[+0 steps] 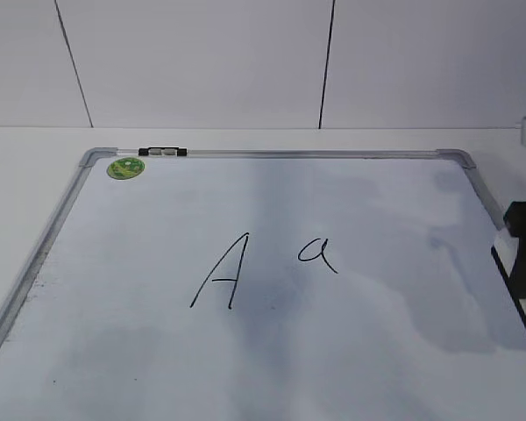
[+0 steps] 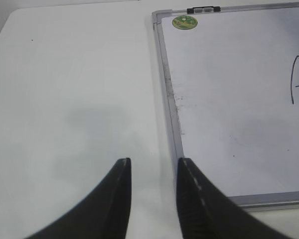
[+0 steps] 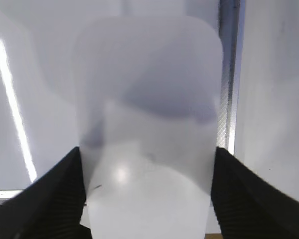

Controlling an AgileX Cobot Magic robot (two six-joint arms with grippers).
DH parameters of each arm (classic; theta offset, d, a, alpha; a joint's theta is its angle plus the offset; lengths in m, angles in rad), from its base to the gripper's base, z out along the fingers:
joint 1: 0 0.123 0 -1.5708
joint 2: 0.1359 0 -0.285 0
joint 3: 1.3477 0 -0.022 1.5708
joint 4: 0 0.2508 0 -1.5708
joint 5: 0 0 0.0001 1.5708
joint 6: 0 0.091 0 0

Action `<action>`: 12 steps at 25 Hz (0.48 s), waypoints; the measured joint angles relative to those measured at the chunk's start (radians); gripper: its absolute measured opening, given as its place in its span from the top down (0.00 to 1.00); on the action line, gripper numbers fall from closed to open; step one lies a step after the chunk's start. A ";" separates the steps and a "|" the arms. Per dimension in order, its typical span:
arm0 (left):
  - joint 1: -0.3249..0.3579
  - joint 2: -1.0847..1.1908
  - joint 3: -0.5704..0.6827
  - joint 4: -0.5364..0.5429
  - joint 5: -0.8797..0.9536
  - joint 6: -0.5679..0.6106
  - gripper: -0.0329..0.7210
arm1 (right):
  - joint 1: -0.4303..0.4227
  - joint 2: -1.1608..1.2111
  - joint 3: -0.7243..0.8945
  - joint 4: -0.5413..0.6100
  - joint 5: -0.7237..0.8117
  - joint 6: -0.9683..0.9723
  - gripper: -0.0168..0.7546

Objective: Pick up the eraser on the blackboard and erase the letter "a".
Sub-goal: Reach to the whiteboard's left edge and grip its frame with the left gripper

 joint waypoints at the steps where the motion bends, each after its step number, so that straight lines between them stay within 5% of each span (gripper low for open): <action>1: 0.000 0.000 0.000 0.000 0.000 0.000 0.64 | 0.000 -0.004 -0.014 0.004 0.009 0.000 0.25; 12: 0.000 0.000 0.000 0.000 0.000 0.000 0.65 | 0.076 -0.004 -0.099 0.008 0.021 -0.004 0.26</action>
